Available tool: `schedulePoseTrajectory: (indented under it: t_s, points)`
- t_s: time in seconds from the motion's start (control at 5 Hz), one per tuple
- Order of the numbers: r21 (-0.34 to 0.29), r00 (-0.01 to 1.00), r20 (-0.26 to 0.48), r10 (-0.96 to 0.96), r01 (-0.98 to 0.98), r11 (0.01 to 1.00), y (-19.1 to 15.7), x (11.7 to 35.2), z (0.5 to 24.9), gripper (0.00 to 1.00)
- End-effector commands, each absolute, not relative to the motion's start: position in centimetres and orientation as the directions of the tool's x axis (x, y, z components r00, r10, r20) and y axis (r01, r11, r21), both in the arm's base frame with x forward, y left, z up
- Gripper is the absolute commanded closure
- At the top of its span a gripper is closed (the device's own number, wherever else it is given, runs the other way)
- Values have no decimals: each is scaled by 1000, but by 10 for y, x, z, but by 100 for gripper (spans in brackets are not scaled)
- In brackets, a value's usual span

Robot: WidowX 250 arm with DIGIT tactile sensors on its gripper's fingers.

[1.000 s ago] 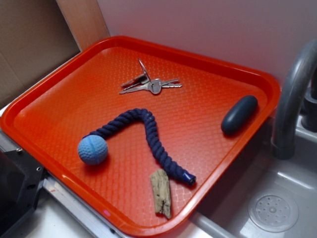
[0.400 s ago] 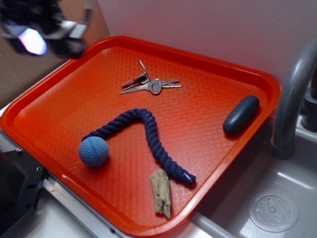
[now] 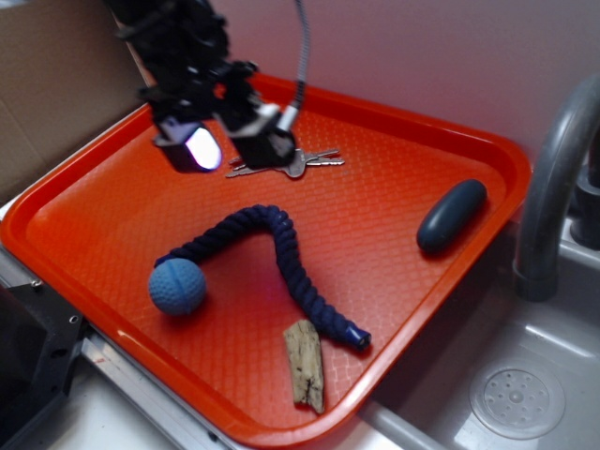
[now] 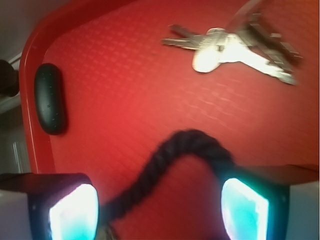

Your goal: Grab the plastic pickle.

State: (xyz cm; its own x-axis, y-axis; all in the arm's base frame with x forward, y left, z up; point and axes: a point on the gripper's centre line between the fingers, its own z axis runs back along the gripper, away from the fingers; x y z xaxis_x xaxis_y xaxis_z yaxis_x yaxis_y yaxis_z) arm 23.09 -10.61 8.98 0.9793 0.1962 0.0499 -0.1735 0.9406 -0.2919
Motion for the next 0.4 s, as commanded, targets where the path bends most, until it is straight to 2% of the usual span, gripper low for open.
schedulePoseTrajectory:
  t_s: [0.0,0.2]
  points:
    - [-312,985,142,96,-47,949,-176,269,105,0]
    - [-310,984,146,107,-57,949,-185,282,102,0]
